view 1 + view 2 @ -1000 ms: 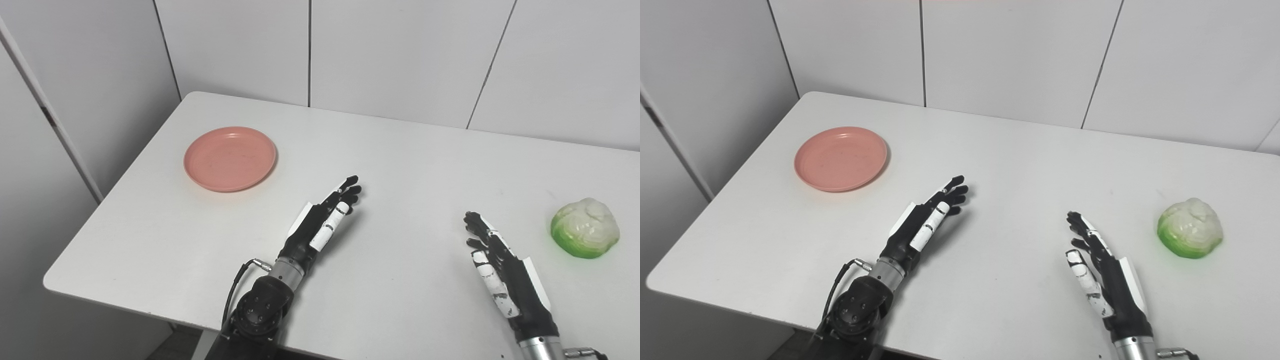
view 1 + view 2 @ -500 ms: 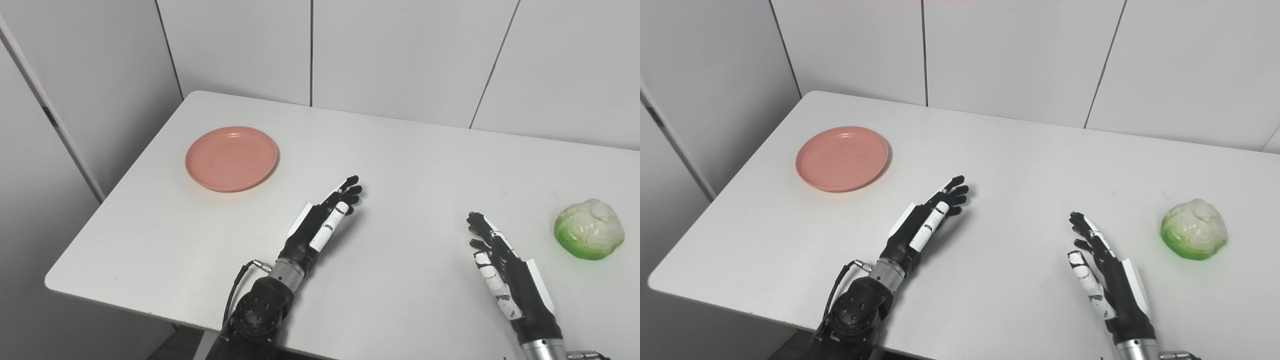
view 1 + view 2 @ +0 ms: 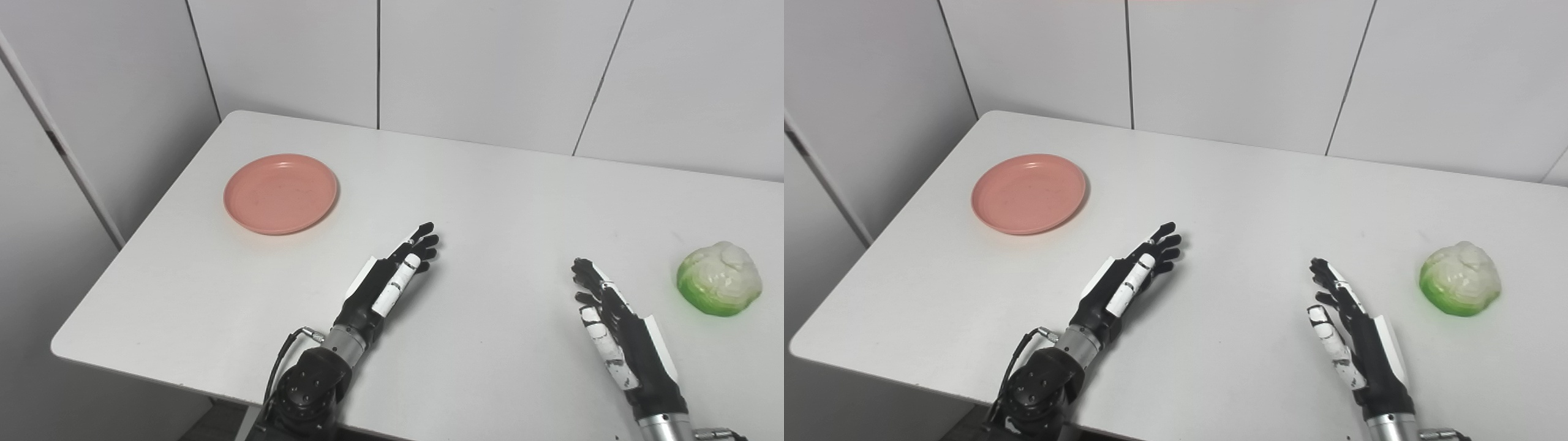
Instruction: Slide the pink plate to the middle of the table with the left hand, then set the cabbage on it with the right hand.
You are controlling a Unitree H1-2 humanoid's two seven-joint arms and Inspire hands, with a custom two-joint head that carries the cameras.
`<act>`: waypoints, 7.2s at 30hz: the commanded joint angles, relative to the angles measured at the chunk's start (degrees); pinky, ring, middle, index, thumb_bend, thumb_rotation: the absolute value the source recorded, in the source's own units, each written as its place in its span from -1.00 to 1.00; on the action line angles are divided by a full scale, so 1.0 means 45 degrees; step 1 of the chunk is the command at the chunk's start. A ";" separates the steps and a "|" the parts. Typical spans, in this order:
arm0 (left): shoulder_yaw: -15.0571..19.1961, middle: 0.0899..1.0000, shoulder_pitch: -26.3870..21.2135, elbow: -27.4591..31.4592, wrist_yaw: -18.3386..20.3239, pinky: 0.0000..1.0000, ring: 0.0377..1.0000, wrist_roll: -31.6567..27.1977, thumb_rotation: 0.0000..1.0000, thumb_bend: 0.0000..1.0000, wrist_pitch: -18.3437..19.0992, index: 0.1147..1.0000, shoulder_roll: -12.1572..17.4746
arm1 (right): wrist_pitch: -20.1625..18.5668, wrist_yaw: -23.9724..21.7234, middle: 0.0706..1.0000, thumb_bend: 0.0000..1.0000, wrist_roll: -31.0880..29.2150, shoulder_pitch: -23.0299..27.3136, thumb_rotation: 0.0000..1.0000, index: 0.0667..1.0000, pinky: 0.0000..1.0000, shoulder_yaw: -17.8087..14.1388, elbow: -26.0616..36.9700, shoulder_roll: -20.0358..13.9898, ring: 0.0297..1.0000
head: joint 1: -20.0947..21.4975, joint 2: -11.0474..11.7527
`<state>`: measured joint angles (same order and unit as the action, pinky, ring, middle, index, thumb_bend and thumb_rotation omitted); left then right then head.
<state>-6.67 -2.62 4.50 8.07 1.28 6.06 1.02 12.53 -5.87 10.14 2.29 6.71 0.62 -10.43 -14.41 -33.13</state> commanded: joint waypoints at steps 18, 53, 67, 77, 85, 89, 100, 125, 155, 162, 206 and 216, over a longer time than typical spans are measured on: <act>0.1452 0.84 -0.2955 0.2148 0.0191 0.79 0.80 -0.1215 1.00 -0.01 0.1426 0.81 0.0975 | 0.0004 0.0143 0.75 -0.29 0.0293 0.0000 1.00 0.75 0.64 -0.0013 -0.0697 0.0271 0.74 | -0.0008 0.0154; 0.5181 0.70 -0.6025 -0.1702 -0.0789 0.66 0.69 -0.2486 1.00 -0.03 0.0474 0.68 0.3837 | -0.0036 0.0049 0.76 -0.28 0.0119 0.0014 1.00 0.76 0.65 -0.0073 -0.0802 0.0180 0.75 | -0.0253 0.0276; 0.6291 0.76 -0.6214 -0.2745 -0.1074 0.73 0.75 -0.3406 1.00 -0.10 0.0422 0.73 0.4527 | 0.0024 -0.0041 0.77 -0.28 0.0077 0.0012 1.00 0.76 0.66 -0.0081 -0.0804 0.0092 0.76 | -0.0354 0.0264; 0.6774 0.74 -0.6066 -0.3506 -0.1094 0.69 0.73 -0.3786 0.94 -0.06 -0.0325 0.69 0.4897 | -0.0076 -0.0063 0.76 -0.29 -0.0098 -0.0023 1.00 0.75 0.67 -0.0163 -0.0773 0.0135 0.77 | -0.0399 0.0244; 0.6892 0.79 -0.5842 -0.3989 -0.1180 0.73 0.79 -0.3869 0.98 -0.07 -0.0326 0.74 0.5201 | -0.0121 -0.0056 0.76 -0.31 0.0043 -0.0040 1.00 0.76 0.67 -0.0146 -0.0680 0.0081 0.76 | -0.0447 0.0231; 0.6925 0.81 -0.5772 -0.4309 -0.1122 0.76 0.80 -0.3989 1.00 -0.12 -0.0412 0.75 0.5324 | -0.0081 -0.0105 0.77 -0.31 -0.0096 -0.0028 1.00 0.76 0.68 -0.0174 -0.0732 0.0070 0.77 | -0.0458 0.0205; 0.7040 0.75 -0.5897 -0.5451 -0.1488 0.71 0.74 -0.4090 1.00 -0.22 -0.0374 0.71 0.5319 | -0.0094 -0.0117 0.76 -0.32 -0.0111 0.0000 1.00 0.75 0.68 -0.0193 -0.0745 0.0075 0.77 | -0.0493 0.0165; 0.6756 0.76 -0.6123 -0.9079 -0.0612 0.69 0.75 -0.4556 1.00 -0.22 -0.1947 0.75 0.5514 | 0.0030 -0.0119 0.76 -0.30 -0.0193 -0.0064 1.00 0.75 0.68 -0.0215 -0.0679 0.0059 0.77 | -0.0547 0.0127; 0.5826 0.71 -0.5526 -0.9622 -0.0433 0.72 0.72 -0.4574 0.99 -0.20 -0.1914 0.68 0.4131 | -0.0091 -0.0057 0.75 -0.27 -0.0004 -0.0085 1.00 0.75 0.66 -0.0194 -0.0594 0.0144 0.76 | -0.0365 0.0065; 0.5513 0.75 -0.5294 -0.9057 -0.0333 0.76 0.76 -0.4563 1.00 -0.16 -0.1411 0.71 0.3686 | -0.0246 -0.0109 0.76 -0.30 -0.0103 -0.0095 1.00 0.76 0.67 -0.0179 -0.0518 0.0216 0.76 | -0.0278 0.0033; 0.2570 0.77 -0.3980 -0.5404 0.0499 0.77 0.77 -0.4025 1.00 -0.18 0.1069 0.76 0.1613 | -0.0838 0.0107 0.76 -0.35 0.0841 -0.0021 1.00 0.76 0.64 0.0047 -0.0212 0.0889 0.75 | 0.2393 -0.0816; 0.1857 0.80 -0.3470 -0.4681 0.0834 0.78 0.79 -0.3903 1.00 -0.16 0.1280 0.77 0.0989 | -0.1355 0.0209 0.76 -0.42 0.1185 -0.0044 1.00 0.77 0.65 0.0183 0.0129 0.1113 0.75 | 0.3234 -0.1003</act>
<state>2.30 -19.54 -16.17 11.31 -16.69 9.89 5.75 7.76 -5.51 15.64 2.30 6.04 1.95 -7.72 0.08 -37.70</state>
